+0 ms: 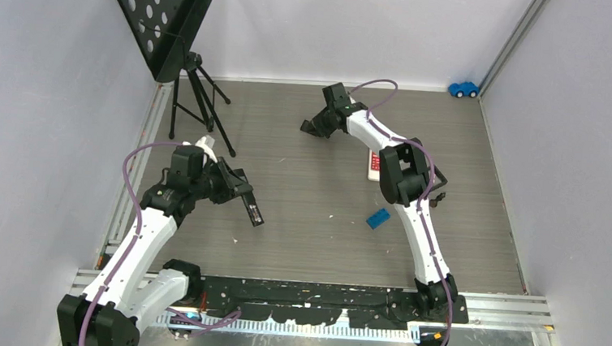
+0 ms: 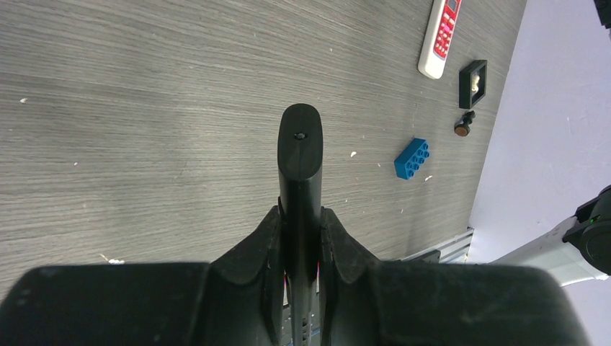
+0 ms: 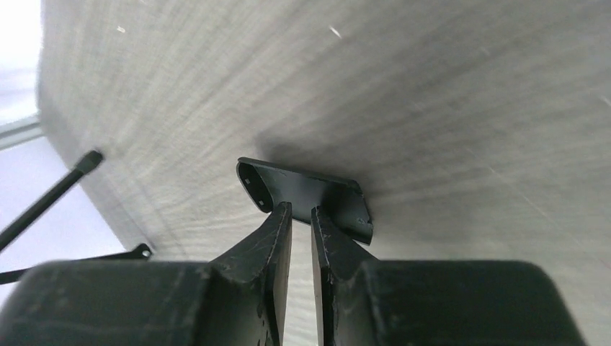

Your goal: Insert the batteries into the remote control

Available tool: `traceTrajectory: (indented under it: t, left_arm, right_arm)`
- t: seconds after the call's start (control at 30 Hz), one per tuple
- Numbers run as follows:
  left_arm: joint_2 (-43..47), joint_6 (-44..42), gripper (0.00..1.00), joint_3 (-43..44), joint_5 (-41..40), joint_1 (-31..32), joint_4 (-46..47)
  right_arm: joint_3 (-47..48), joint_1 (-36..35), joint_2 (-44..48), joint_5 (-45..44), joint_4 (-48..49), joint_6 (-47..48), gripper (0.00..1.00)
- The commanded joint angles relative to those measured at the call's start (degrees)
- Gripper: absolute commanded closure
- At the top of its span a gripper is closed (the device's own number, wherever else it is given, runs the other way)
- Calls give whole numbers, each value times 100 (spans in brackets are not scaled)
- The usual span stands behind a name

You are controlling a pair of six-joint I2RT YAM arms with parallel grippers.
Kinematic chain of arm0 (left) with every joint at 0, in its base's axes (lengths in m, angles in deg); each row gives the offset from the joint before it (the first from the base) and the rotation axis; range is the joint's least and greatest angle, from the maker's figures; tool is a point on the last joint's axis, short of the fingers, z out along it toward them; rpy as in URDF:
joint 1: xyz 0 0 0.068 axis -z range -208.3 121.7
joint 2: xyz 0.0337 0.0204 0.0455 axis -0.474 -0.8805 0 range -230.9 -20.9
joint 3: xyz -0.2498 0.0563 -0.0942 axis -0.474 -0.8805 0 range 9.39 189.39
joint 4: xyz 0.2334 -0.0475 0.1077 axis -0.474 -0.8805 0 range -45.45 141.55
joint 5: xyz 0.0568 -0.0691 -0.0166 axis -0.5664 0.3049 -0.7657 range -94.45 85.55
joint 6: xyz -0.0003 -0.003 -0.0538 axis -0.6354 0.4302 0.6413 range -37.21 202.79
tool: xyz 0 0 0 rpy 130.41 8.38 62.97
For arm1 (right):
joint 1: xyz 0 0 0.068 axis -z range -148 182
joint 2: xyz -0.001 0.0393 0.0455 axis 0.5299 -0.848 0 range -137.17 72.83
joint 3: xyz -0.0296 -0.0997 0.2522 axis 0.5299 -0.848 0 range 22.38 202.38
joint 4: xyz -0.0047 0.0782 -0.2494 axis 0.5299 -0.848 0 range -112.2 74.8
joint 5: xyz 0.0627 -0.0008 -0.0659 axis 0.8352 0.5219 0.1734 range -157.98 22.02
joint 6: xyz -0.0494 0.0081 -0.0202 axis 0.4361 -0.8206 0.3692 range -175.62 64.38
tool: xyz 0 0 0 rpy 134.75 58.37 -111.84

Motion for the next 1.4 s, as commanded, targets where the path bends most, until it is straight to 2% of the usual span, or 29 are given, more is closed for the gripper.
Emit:
traceTrajectory:
  t: [0.0, 0.2, 0.33, 0.53, 0.77, 1.1, 1.37]
  left_arm:
    - [189, -51, 100, 243, 95, -24, 111]
    - [253, -43, 100, 238, 103, -24, 102]
    - [266, -33, 100, 247, 74, -24, 127]
    - [219, -42, 100, 291, 81, -24, 146]
    - [232, -36, 100, 282, 90, -24, 163]
    - [283, -58, 100, 308, 98, -24, 141]
    - [290, -60, 100, 309, 75, -24, 136]
  right_arm:
    - [-235, -2, 477, -146, -1598, 324, 78]
    - [-1141, -4, 1230, -347, -1857, 1051, 77]
    - [-1554, -28, 1681, -475, -1641, 1700, 69]
    - [-1342, -358, 1790, -801, -1650, 2493, 57]
    - [-609, -921, 1318, -1763, -2394, 3668, 56]
    - [116, -1035, 773, -2355, -2884, 3676, 56]
    - [551, -1009, 512, -2180, -2947, 3938, 56]
